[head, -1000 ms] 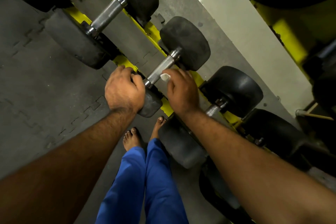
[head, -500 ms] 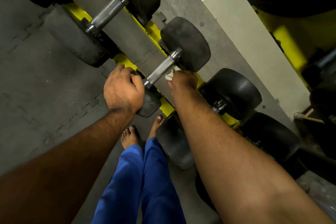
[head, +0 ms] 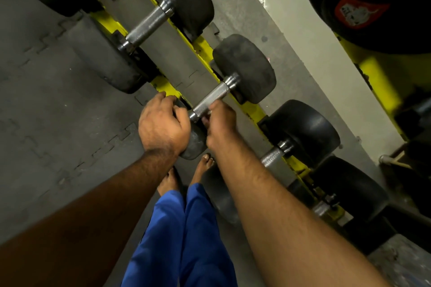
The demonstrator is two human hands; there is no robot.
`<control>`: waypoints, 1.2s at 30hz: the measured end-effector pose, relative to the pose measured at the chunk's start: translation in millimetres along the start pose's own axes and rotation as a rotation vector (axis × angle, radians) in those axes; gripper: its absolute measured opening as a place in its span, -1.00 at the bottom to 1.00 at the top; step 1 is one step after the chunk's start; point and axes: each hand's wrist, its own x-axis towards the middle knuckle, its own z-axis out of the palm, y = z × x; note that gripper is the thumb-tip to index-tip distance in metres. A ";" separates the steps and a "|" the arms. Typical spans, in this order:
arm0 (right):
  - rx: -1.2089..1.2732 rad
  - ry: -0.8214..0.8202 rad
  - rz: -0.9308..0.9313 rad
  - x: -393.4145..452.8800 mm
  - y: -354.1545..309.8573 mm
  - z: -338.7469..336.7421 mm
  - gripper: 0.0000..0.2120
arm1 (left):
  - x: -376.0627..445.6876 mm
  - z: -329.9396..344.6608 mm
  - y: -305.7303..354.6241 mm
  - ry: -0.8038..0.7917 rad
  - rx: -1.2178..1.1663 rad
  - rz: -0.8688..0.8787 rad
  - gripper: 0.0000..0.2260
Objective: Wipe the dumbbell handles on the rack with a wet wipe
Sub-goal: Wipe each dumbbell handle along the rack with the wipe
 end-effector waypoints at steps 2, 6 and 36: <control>0.098 -0.058 0.034 2.0 -9.1 -4.3 -0.76 | -0.5 -0.7 1.9 -0.018 -0.004 -0.005 -0.60; 0.246 -0.014 -0.015 14.4 -26.2 -4.9 -0.73 | 0.5 -1.8 0.7 -0.030 0.002 -0.008 -0.60; 0.243 -0.211 0.016 36.0 -4.7 -11.5 -0.83 | -2.4 -4.4 4.0 -0.012 -0.009 -0.001 -0.63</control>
